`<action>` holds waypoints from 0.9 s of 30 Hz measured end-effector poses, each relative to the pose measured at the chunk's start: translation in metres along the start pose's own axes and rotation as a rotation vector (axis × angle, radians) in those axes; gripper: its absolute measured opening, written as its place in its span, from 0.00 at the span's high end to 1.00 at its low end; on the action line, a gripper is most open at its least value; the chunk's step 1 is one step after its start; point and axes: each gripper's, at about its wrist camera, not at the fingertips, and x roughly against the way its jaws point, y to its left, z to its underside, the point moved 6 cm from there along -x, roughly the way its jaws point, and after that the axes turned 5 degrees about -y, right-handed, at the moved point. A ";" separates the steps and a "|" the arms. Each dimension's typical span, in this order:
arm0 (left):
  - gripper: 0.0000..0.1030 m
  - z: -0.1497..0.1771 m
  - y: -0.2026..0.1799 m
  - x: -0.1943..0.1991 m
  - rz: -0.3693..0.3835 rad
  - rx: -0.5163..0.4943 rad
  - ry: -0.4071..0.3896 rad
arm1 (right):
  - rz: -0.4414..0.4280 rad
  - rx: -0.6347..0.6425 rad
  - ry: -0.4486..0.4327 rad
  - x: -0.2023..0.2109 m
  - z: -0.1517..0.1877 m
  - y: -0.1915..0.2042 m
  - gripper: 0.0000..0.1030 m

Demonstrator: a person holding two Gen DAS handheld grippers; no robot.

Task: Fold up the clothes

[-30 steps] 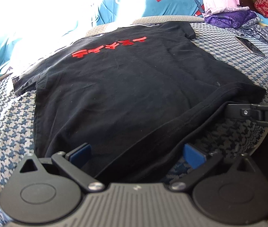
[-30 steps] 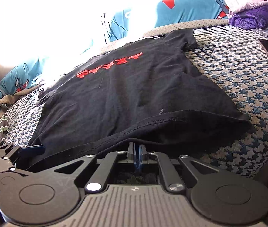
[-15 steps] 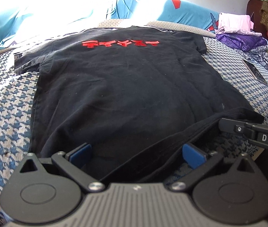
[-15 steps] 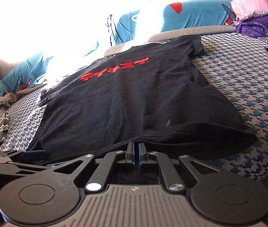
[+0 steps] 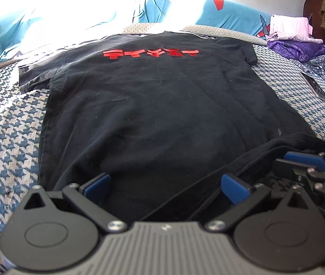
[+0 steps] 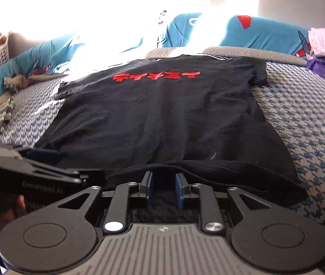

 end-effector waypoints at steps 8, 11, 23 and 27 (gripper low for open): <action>0.00 -0.002 0.001 -0.004 0.001 -0.006 0.007 | -0.064 0.326 0.013 -0.002 0.003 0.025 0.80; 0.00 -0.002 0.001 -0.004 -0.001 -0.007 0.007 | -0.072 0.410 0.025 -0.007 0.007 0.033 0.80; 0.00 -0.003 0.002 -0.006 0.003 -0.001 0.010 | -0.040 0.642 -0.015 -0.022 0.016 0.049 0.79; 0.00 -0.003 0.001 -0.007 0.002 -0.006 0.010 | -0.053 0.655 -0.024 -0.025 0.017 0.049 0.81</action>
